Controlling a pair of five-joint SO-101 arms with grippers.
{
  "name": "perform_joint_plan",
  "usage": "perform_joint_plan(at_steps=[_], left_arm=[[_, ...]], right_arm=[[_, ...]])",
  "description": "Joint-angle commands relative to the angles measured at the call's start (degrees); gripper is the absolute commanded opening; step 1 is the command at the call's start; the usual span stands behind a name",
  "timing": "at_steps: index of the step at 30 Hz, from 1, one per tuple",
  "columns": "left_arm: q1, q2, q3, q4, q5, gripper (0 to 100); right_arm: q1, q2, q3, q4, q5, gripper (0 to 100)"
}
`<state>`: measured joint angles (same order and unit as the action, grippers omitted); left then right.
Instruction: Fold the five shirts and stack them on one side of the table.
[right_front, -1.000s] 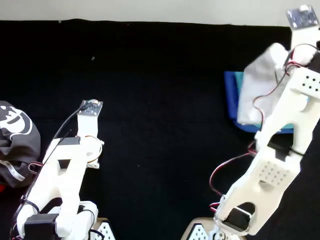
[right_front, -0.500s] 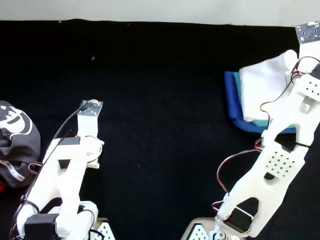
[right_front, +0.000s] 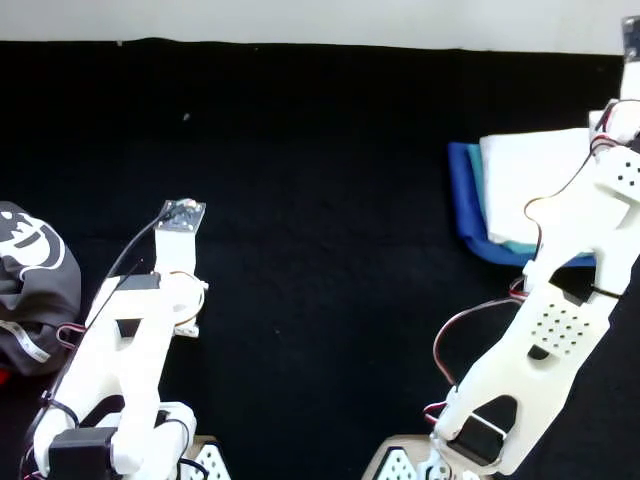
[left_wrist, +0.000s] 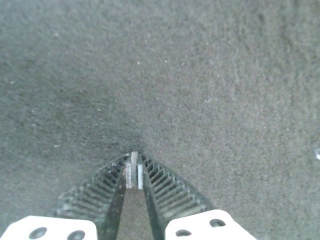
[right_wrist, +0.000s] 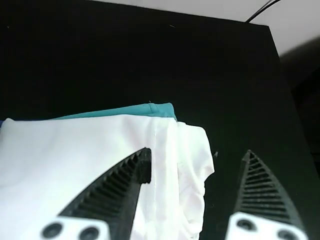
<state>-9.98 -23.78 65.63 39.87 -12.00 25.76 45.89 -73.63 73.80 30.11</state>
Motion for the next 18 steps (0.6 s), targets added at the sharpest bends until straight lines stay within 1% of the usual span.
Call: perform_joint_plan(at_steps=[1, 2, 5, 7, 12, 15, 18], left_arm=[[0.4, -0.1, 0.0, -2.6, -0.2, 1], [0.4, -0.1, 0.0, -2.6, -0.2, 1], [0.4, -0.1, 0.0, -2.6, -0.2, 1], [0.4, -0.1, 0.0, -2.6, -0.2, 1], [0.4, -0.1, 0.0, -2.6, -0.2, 1], [0.4, -0.1, 0.0, -2.6, -0.2, 1], [0.4, -0.1, 0.0, -2.6, -0.2, 1]], right_arm=[[-0.2, -1.3, -2.2, -0.7, -1.3, 25.5], [-0.2, -1.3, -1.9, 0.5, -1.2, 22.0], [-1.1, -1.2, -0.5, 4.7, -1.1, 0.0], [-1.4, -1.2, 1.4, 6.9, -1.1, 4.8], [-0.7, -1.1, 9.3, 7.3, -1.0, 1.1], [0.1, -0.3, 14.7, 3.3, 2.0, 1.1], [2.0, 2.6, 17.0, -2.1, 4.3, 1.1]])
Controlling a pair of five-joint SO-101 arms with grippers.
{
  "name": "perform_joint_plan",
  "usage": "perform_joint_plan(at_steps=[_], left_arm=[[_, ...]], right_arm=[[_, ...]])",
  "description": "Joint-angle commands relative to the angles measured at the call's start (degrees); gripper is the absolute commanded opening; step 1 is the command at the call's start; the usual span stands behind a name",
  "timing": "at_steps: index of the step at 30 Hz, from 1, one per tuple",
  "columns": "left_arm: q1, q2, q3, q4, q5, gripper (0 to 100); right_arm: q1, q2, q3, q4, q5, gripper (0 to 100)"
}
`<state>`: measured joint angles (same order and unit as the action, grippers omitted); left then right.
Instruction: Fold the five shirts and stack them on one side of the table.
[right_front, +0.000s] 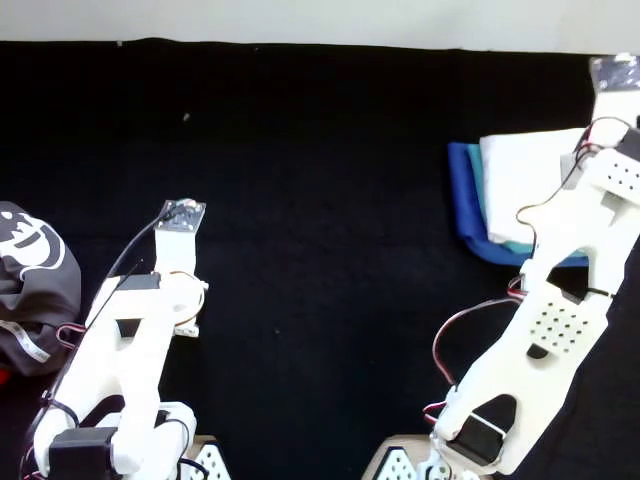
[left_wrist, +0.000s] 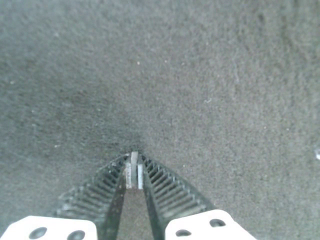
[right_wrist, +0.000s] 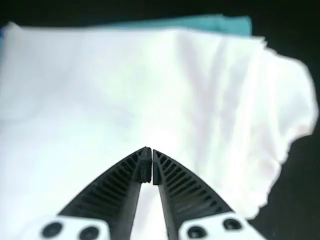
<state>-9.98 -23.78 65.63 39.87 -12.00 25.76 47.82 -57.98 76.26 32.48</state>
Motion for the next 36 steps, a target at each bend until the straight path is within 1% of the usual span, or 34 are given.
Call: perform_joint_plan(at_steps=[1, 6, 12, 17, 20, 28, 30, 32, 36], left_arm=[[0.4, -0.1, 0.0, -2.6, -0.2, 1], [0.4, -0.1, 0.0, -2.6, -0.2, 1], [0.4, -0.1, 0.0, -2.6, -0.2, 1], [0.4, -0.1, 0.0, -2.6, -0.2, 1], [0.4, -0.1, 0.0, -2.6, -0.2, 1], [0.4, -0.1, 0.0, -2.6, -0.2, 1], [0.4, -0.1, 0.0, -2.6, -0.2, 1], [0.4, -0.1, 0.0, -2.6, -0.2, 1], [0.4, -0.1, 0.0, -2.6, -0.2, 1]], right_arm=[[2.9, 1.8, 1.0, -6.4, 2.1, 1.1], [6.3, 5.8, -4.0, -13.7, 1.9, 1.1], [6.5, 8.8, -10.9, -15.3, 1.1, 1.1], [6.3, 8.8, -16.9, -14.5, -9.5, 1.2], [5.3, 8.7, -21.4, -8.3, -12.5, 1.2], [2.2, 8.5, -43.5, 17.7, -12.7, 1.2], [1.5, 6.3, -43.6, 22.3, -12.7, 1.2], [0.9, 3.5, -42.4, 25.0, -12.7, 1.2], [-0.5, -2.0, -42.0, 24.9, -12.7, 1.2]])
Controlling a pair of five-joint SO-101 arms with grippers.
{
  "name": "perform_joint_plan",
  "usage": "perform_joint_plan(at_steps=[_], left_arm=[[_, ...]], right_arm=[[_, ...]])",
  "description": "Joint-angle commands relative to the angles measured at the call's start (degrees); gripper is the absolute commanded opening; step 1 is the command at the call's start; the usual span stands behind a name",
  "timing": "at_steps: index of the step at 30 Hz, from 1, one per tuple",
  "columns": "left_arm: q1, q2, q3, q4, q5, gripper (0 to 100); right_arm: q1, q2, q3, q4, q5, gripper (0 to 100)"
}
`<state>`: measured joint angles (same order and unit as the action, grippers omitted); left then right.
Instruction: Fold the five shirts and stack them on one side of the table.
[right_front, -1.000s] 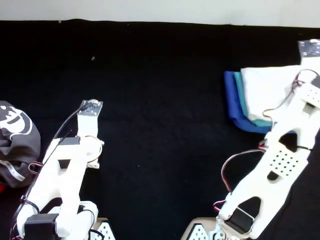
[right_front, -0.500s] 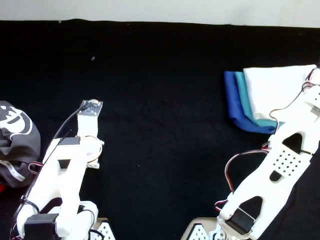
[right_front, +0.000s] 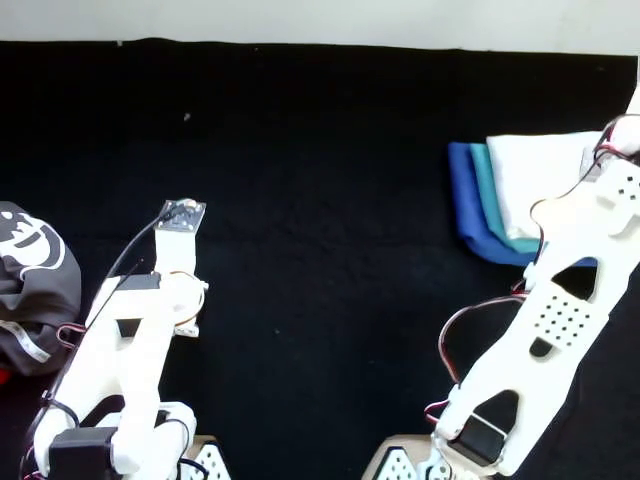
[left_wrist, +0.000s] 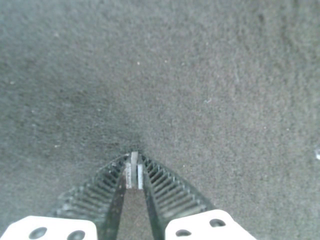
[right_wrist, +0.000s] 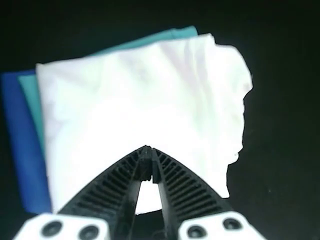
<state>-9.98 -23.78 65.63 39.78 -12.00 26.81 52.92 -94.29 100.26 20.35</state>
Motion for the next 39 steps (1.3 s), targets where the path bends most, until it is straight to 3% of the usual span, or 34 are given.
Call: perform_joint_plan(at_steps=[1, 14, 29, 35, 39], left_arm=[[0.4, -0.1, 0.0, -2.5, -0.2, 1], [0.4, -0.1, 0.0, -2.5, -0.2, 1], [0.4, -0.1, 0.0, -2.5, -0.2, 1], [0.4, -0.1, 0.0, -2.5, -0.2, 1], [0.4, -0.1, 0.0, -2.5, -0.2, 1]], right_arm=[[-2.2, -8.6, -5.7, 0.9, -0.5, 1.2], [-8.2, -29.7, -5.5, 1.0, -11.2, 1.2], [-27.0, -49.9, -5.5, 1.0, -11.3, 1.2], [-31.1, -57.8, -5.0, 1.0, -11.4, 1.2], [-32.7, -64.9, 8.7, 1.0, -11.4, 1.2]])
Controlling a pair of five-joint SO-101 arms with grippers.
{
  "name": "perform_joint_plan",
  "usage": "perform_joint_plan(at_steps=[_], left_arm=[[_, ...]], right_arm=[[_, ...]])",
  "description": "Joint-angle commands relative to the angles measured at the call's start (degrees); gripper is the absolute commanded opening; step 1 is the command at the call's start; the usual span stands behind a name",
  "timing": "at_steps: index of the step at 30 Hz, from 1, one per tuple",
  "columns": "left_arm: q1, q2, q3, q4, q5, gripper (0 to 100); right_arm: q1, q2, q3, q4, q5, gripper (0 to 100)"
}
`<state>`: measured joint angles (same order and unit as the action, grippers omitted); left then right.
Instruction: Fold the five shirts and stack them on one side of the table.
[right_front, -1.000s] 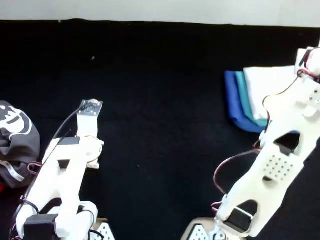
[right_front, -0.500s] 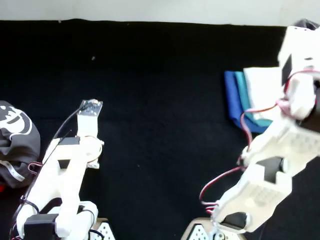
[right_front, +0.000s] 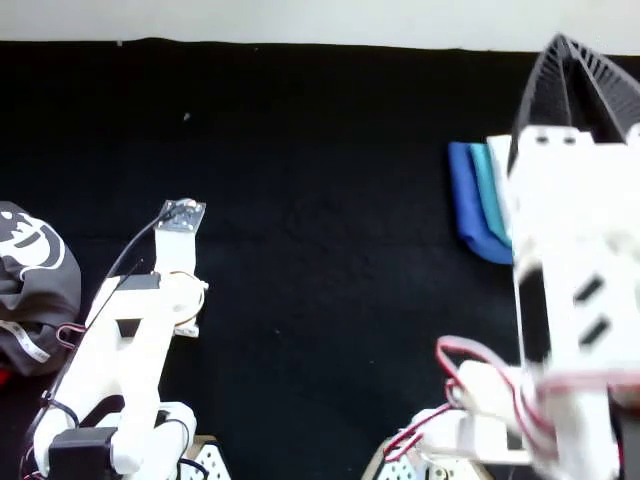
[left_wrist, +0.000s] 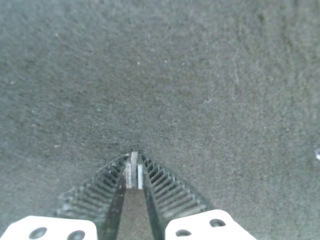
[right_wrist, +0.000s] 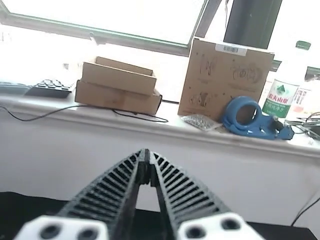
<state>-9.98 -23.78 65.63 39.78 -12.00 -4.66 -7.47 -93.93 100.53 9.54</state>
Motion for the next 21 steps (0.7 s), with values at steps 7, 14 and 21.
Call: perform_joint_plan(at_steps=[7, 14, 21], left_arm=[[0.4, -0.1, 0.0, -2.5, -0.2, 1], [0.4, -0.1, 0.0, -2.5, -0.2, 1], [0.4, -0.1, 0.0, -2.5, -0.2, 1]], right_arm=[[-4.5, -23.3, 52.4, 0.3, -0.6, 1.2], [-5.8, -36.2, 89.5, -7.2, -0.4, 1.2], [-5.6, -50.9, 129.2, -25.2, 1.1, 1.2]])
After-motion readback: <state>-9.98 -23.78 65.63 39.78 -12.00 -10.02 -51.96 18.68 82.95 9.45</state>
